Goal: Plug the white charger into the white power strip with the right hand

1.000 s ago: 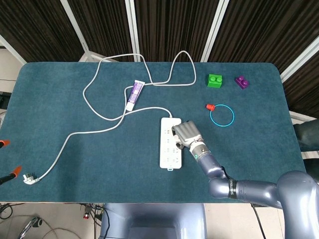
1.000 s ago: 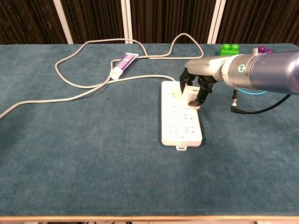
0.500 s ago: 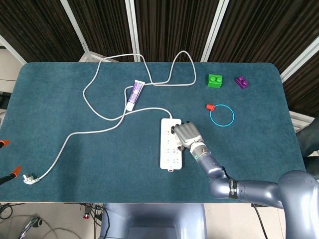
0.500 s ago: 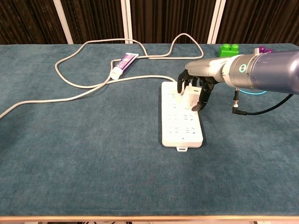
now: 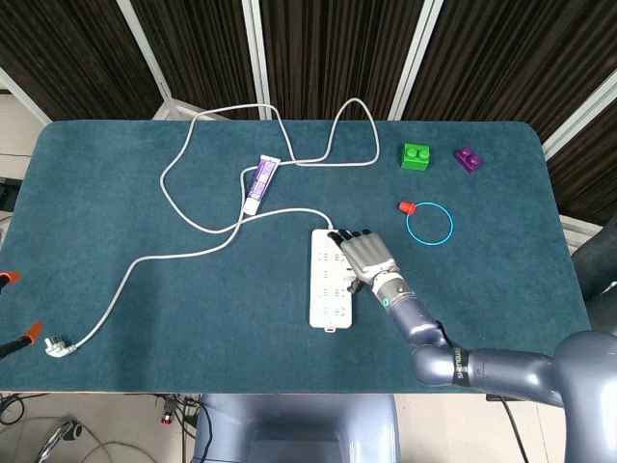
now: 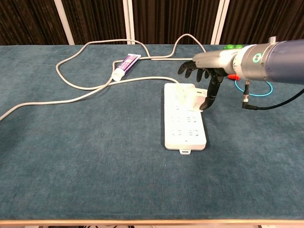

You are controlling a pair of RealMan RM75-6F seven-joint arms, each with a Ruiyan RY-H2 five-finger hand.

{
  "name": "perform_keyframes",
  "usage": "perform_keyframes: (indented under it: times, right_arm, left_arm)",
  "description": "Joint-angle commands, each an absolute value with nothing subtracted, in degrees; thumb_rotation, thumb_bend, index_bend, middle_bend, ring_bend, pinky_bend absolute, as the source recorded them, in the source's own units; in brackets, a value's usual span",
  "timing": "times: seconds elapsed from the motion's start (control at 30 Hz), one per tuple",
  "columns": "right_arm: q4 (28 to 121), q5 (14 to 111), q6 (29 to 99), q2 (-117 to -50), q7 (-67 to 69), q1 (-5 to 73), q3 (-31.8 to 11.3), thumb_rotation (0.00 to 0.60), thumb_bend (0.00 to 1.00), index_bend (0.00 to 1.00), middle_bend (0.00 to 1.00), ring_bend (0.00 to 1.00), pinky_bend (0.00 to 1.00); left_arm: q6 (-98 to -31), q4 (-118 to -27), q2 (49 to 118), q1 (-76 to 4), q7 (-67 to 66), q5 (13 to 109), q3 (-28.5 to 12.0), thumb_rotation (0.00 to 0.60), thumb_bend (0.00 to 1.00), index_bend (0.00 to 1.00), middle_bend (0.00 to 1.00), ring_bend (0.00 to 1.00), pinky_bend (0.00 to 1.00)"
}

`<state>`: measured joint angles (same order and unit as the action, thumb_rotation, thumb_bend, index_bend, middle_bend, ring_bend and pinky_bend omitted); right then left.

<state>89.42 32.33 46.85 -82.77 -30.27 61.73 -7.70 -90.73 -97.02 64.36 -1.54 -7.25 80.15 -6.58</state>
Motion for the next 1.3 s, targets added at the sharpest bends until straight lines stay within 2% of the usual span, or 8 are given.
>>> perform_keyframes:
  times: [0.03, 0.27, 0.5, 0.8, 1.3]
  right_arm:
    - [92.99, 33.30, 47.83, -79.10, -28.16, 60.35, -8.70, 0.600, 0.19, 0.10, 0.15, 0.22, 0.19]
    - [101.54, 38.97, 47.66, -69.90, -21.75, 55.99, -9.75, 0.600, 0.19, 0.10, 0.15, 0.22, 0.19]
    - [106.14, 47.58, 48.28, -64.20, -17.34, 51.12, -8.04, 0.600, 0.19, 0.19, 0.14, 0.21, 0.19]
    - [104.12, 53.14, 48.64, -66.68, -16.86, 49.17, -5.65, 0.600, 0.19, 0.22, 0.11, 0.19, 0.19]
    - [101.30, 50.96, 49.70, -71.73, -20.10, 49.65, -5.20, 0.600, 0.19, 0.25, 0.10, 0.19, 0.19]
  left_arm:
    - [-90.78, -97.14, 64.25, -1.48, -7.09, 80.24, -6.53, 0.600, 0.13, 0.28, 0.08, 0.03, 0.09]
    - [-90.85, -97.34, 63.99, -1.36, -6.74, 80.24, -6.51, 0.600, 0.13, 0.28, 0.08, 0.03, 0.09]
    - [-90.70, -97.38, 64.02, -1.44, -6.78, 80.38, -6.42, 0.600, 0.13, 0.28, 0.08, 0.03, 0.09]
    - [-90.73, -97.40, 64.13, -1.46, -7.07, 80.45, -6.37, 0.600, 0.13, 0.28, 0.08, 0.03, 0.09]
    - [-90.59, -97.28, 64.06, -1.50, -6.86, 80.36, -6.40, 0.600, 0.13, 0.28, 0.08, 0.03, 0.09]
